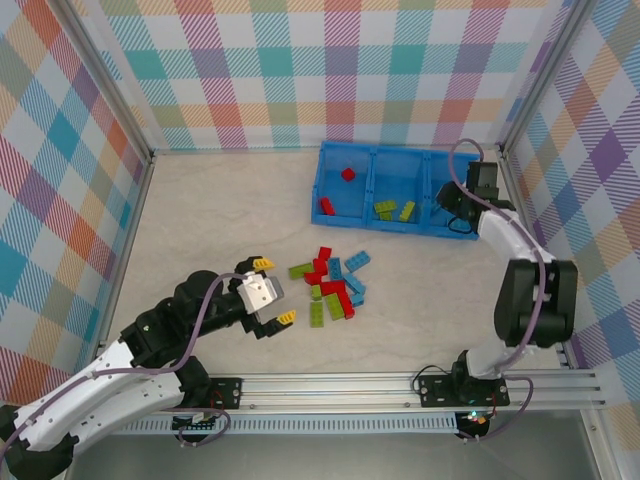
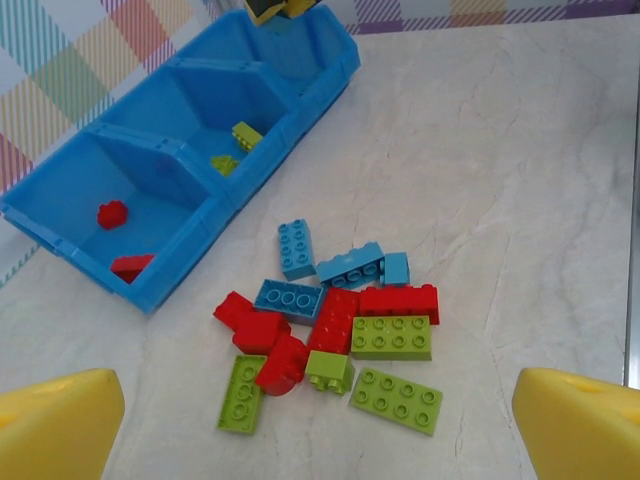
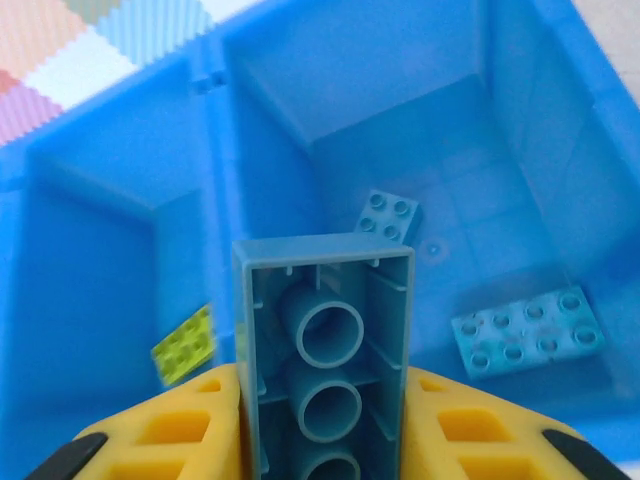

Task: Sort the legos into containers by color

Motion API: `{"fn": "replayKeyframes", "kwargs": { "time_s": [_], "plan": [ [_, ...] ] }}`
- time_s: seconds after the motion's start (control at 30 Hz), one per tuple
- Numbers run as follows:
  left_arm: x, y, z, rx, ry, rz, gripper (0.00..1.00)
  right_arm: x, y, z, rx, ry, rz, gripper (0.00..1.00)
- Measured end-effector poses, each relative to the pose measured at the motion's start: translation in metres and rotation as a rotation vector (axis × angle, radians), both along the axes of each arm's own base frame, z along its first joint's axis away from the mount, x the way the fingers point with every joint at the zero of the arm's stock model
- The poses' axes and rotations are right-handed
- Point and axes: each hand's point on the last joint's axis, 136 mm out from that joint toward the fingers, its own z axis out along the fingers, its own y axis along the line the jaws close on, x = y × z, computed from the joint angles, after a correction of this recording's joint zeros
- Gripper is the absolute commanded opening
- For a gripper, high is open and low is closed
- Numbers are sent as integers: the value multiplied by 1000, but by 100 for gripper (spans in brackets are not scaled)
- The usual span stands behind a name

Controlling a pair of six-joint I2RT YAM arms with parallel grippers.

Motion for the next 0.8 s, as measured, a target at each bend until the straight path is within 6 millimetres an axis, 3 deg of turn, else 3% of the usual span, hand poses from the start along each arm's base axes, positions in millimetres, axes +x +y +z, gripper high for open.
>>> {"fn": "replayKeyframes", "kwargs": {
  "time_s": [0.07,0.17,0.33,0.47,0.57,0.63,0.7,0.8],
  "plan": [
    [1,1,-1,-1,8,10,100,3,-3,-13,12,34,2,56],
    [4,3,-2,1,10,34,100,6,-4,-11,23,43,9,63],
    [7,4,-2,-1,16,54,100,5,2,25,46,-34,29,65],
    [6,4,-2,0,15,52,100,-23,19,63,95,-127,80,65],
    [4,3,-4,17,4,24,100,-61,55,81,135,-185,180,66],
    [0,1,-4,27,-8,-9,100,-89,91,86,167,-205,296,66],
    [-4,-2,-6,38,-19,-51,100,-115,126,83,190,-201,424,66],
    [-15,-8,-13,59,-30,-137,100,-151,173,59,206,-133,610,66]
  ]
}}
